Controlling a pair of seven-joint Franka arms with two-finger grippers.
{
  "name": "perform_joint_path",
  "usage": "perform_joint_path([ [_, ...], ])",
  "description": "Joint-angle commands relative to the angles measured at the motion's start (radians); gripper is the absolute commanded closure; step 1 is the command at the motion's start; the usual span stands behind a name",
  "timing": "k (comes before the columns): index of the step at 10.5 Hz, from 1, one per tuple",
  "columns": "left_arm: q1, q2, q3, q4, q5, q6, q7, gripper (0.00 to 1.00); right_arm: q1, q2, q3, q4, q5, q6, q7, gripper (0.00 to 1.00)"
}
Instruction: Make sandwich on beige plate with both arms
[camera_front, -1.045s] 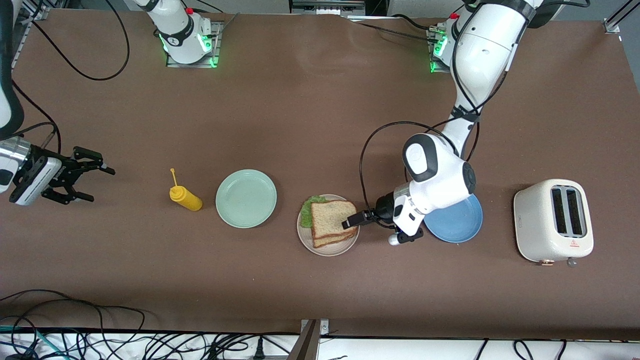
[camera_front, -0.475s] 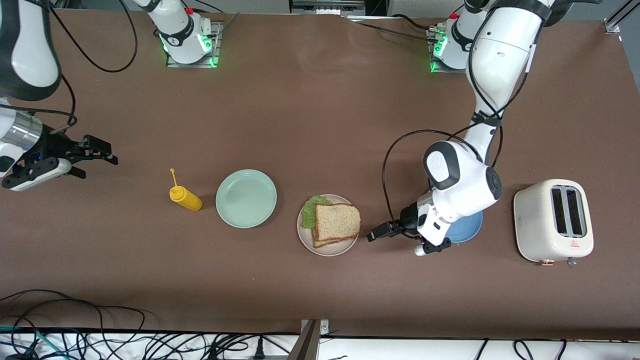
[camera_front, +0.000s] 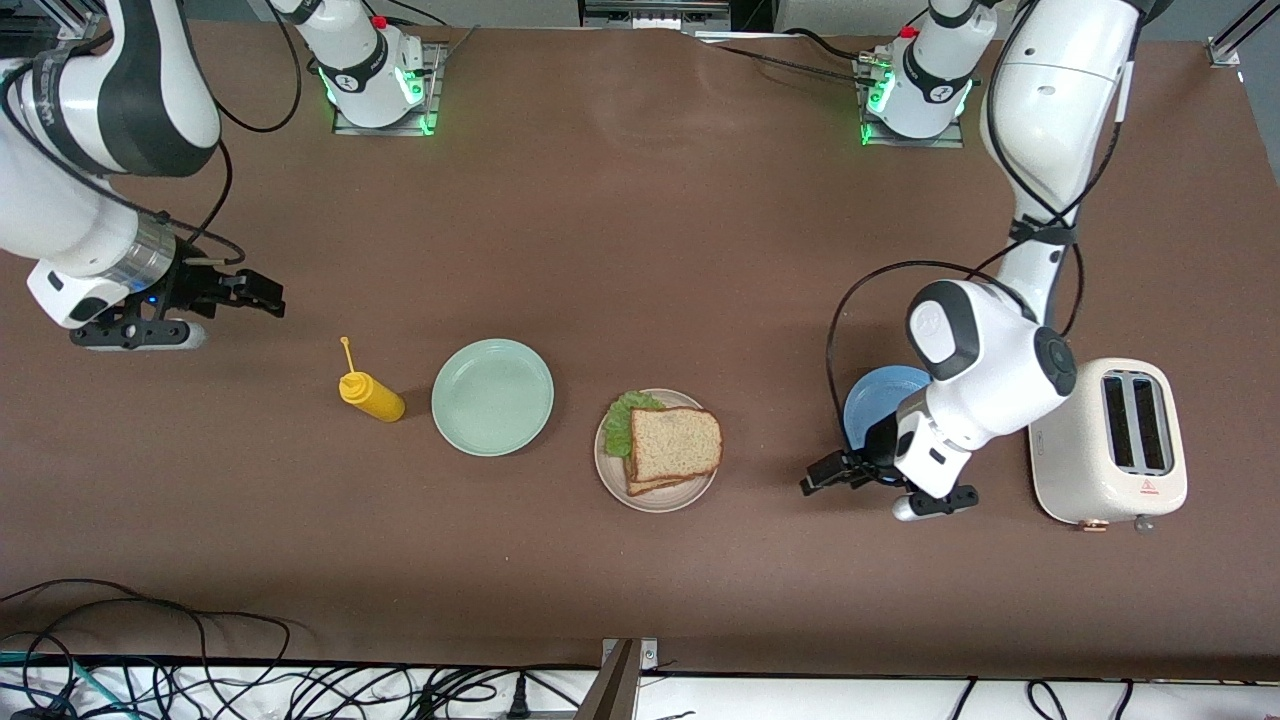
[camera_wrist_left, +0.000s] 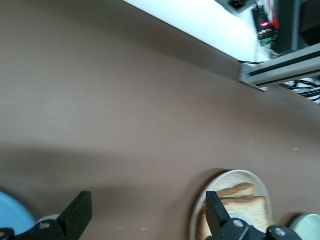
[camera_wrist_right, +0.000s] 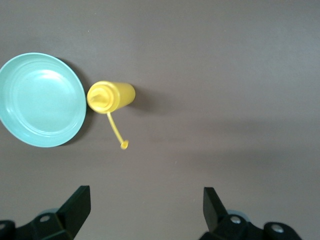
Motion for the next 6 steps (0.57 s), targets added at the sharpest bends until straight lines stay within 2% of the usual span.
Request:
perform_joint_path([
  [1, 0.056, -0.102, 0.009, -0.072, 0.164, -0.117, -0.003, 0.00, -0.032, -0.056, 0.020, 0.120, -0.015, -0.163, 0.029, 0.00],
  [2, 0.071, -0.119, 0.018, -0.072, 0.234, -0.162, -0.003, 0.00, -0.029, -0.030, 0.017, 0.212, -0.012, -0.238, 0.029, 0.00],
  [3, 0.076, -0.138, 0.027, -0.074, 0.314, -0.203, -0.003, 0.00, -0.018, -0.028, 0.015, 0.250, -0.012, -0.253, 0.032, 0.00],
  [4, 0.090, -0.167, 0.036, -0.087, 0.377, -0.237, -0.002, 0.00, -0.011, -0.027, -0.005, 0.280, -0.007, -0.242, 0.036, 0.00],
  [5, 0.090, -0.202, 0.058, -0.112, 0.417, -0.257, 0.000, 0.00, 0.023, -0.013, -0.061, 0.288, 0.037, -0.244, 0.026, 0.00],
  [6, 0.090, -0.231, 0.081, -0.120, 0.493, -0.307, 0.006, 0.00, 0.035, -0.007, -0.080, 0.287, 0.077, -0.244, 0.025, 0.00],
])
